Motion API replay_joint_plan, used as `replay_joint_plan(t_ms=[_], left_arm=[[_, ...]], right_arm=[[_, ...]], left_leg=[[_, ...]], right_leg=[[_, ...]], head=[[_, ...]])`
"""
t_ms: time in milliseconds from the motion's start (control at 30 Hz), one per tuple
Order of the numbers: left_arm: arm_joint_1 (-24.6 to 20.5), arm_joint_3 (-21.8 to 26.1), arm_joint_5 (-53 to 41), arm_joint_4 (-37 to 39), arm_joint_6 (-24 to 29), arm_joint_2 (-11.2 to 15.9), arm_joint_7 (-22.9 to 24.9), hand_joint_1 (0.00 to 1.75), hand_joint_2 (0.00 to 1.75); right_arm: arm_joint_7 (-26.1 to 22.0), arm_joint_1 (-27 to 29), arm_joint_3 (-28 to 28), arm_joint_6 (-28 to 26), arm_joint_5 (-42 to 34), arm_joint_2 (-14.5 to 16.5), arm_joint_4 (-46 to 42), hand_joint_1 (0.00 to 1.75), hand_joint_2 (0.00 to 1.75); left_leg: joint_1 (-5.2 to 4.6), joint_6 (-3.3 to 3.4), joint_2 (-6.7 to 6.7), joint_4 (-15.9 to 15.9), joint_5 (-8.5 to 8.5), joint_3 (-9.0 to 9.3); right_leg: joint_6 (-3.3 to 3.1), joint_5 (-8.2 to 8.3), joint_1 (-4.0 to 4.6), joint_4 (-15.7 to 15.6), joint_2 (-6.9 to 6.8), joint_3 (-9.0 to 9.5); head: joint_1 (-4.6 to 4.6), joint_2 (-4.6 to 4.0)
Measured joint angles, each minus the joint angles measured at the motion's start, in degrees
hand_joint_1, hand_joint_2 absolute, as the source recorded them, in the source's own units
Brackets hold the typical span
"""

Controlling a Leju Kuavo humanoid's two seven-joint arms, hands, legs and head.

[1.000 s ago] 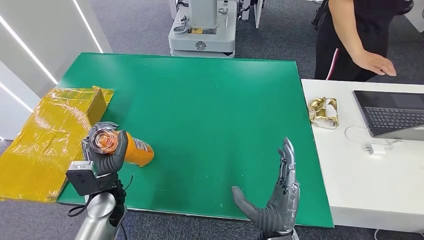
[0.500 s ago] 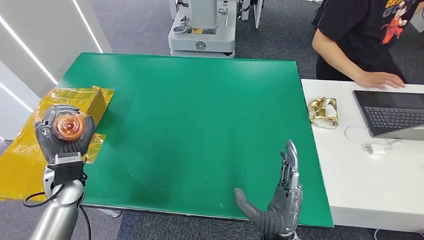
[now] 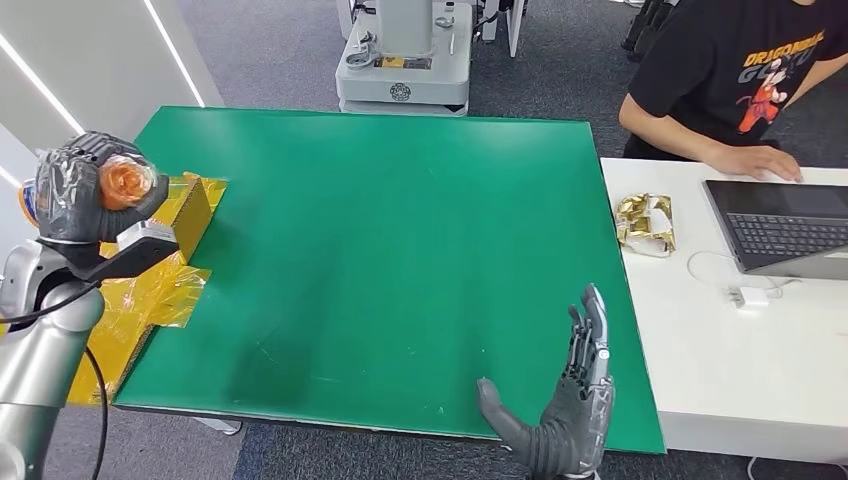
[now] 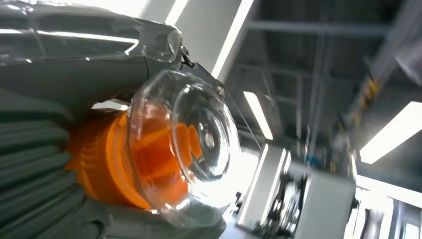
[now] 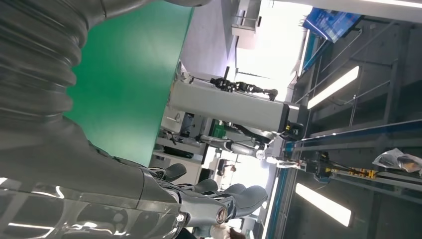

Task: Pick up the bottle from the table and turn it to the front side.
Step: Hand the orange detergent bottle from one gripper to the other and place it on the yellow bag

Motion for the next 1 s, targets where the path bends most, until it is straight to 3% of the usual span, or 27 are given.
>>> replay_joint_plan(t_ms=[233, 500, 733, 1000], left_arm=[[-8.24, -9.39, -9.26, 13.54, -10.92, 5.25, 0.64, 1.75, 1.75], [-15.46, -21.27, -16.98, 27.27, -16.66, 8.97, 0.47, 1.75, 1.75], [-17.69, -27.11, -19.1, 35.63, -19.9, 10.48, 0.47, 1.75, 1.75], [-17.97, -30.25, -19.28, 39.33, -22.66, 12.03, 0.8, 1.75, 1.75]], right_arm=[[0.61, 0.3, -0.51, 1.59, 0.3, -0.18, -1.47, 0.0, 1.75], [1.71, 0.5, -0.87, 2.43, 1.61, -0.17, -2.88, 0.0, 1.75], [2.66, 0.8, -1.26, 2.5, 2.65, -0.01, -3.99, 0.0, 1.75], [3.08, 0.89, -1.64, 2.57, 2.78, 0.11, -4.35, 0.0, 1.75]], left_leg=[[-0.01, 0.0, 0.06, 0.0, 0.0, -0.01], [-0.01, -0.01, 0.18, 0.0, 0.0, -0.01], [0.0, -0.01, 0.2, -0.01, 0.0, -0.02], [0.0, -0.01, 0.18, -0.01, 0.0, -0.03]], right_leg=[[-0.02, 0.01, 0.0, 0.0, 0.04, -0.01], [-0.03, 0.03, -0.01, 0.0, 0.2, -0.05], [-0.04, 0.03, 0.0, 0.0, 0.22, -0.07], [-0.03, 0.03, 0.0, 0.0, 0.2, -0.05]], head=[[0.01, 0.0], [0.01, 0.0], [0.01, 0.0], [0.01, 0.0]])
